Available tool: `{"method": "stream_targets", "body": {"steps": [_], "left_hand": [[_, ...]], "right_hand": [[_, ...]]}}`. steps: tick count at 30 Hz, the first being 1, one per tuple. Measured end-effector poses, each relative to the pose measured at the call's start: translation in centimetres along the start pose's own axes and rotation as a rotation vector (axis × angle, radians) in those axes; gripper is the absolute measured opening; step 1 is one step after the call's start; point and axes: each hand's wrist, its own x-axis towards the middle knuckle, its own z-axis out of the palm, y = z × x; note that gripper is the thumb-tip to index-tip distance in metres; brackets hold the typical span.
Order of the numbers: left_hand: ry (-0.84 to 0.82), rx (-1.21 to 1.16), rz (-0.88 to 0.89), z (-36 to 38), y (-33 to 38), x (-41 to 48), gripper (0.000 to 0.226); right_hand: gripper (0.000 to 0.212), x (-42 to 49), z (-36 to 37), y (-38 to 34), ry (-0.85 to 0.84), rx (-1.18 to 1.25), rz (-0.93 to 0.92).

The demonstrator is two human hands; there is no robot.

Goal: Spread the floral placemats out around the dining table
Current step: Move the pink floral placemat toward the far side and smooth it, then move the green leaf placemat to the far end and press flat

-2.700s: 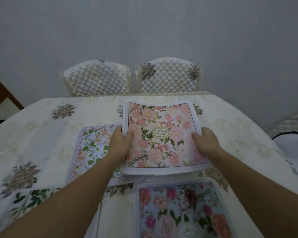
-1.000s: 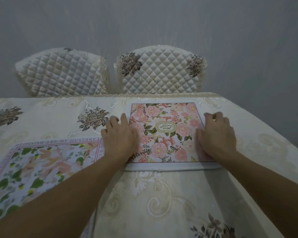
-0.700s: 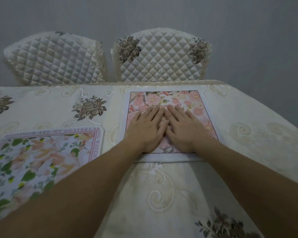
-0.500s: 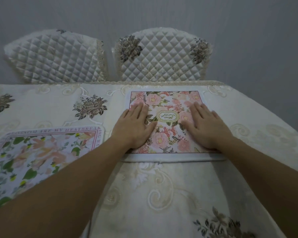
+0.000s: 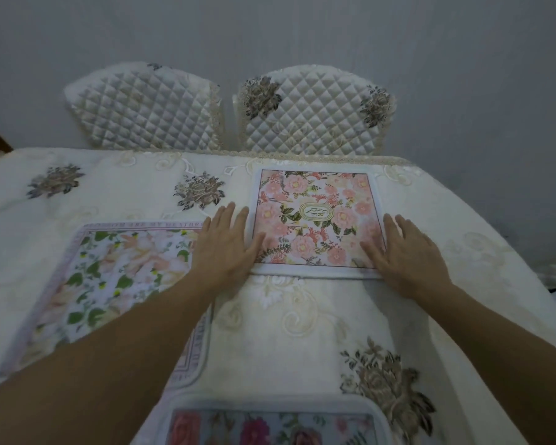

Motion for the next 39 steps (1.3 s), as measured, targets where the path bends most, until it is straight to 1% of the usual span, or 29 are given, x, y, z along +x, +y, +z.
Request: {"method": "stream_targets", "body": {"steps": [5, 10, 14, 21, 29, 33, 39], "left_hand": [[0.048, -0.123, -0.111, -4.0, -0.2, -4.5, 0.073], [0.130, -0.360, -0.265, -8.2, 0.9, -8.8, 0.074], [0.153, -0.388, -0.297, -11.5, -0.5, -13.5, 0.072], [0.140, -0.355, -0.388, -15.6, -10.0, -20.1, 0.070], [0.117, -0.310, -0.345, -17.0, -21.3, -23.3, 0.064], [0.106, -0.322, -0.306, -17.1, -24.7, -22.8, 0.067], [0.072, -0.280, -0.315, -15.5, -27.7, -21.7, 0.070]], "right_hand": [[0.077, -4.1, -3.5, -3.2, 0.033, 0.105, -0.001], [0.072, -8.1, -6.8, -7.1, 0.039, 0.267, 0.020], [0.072, -11.2, -8.3, -10.8, 0.008, 0.350, 0.009], [0.069, -15.8, -8.6, -19.2, -0.027, 0.453, -0.014], [0.065, -18.9, -9.0, -27.0, 0.007, 0.409, 0.073], [0.065, -19.1, -9.0, -29.6, 0.036, 0.373, 0.105], [0.061, -18.2, -7.0, -32.2, -0.003, 0.324, 0.107]]}}
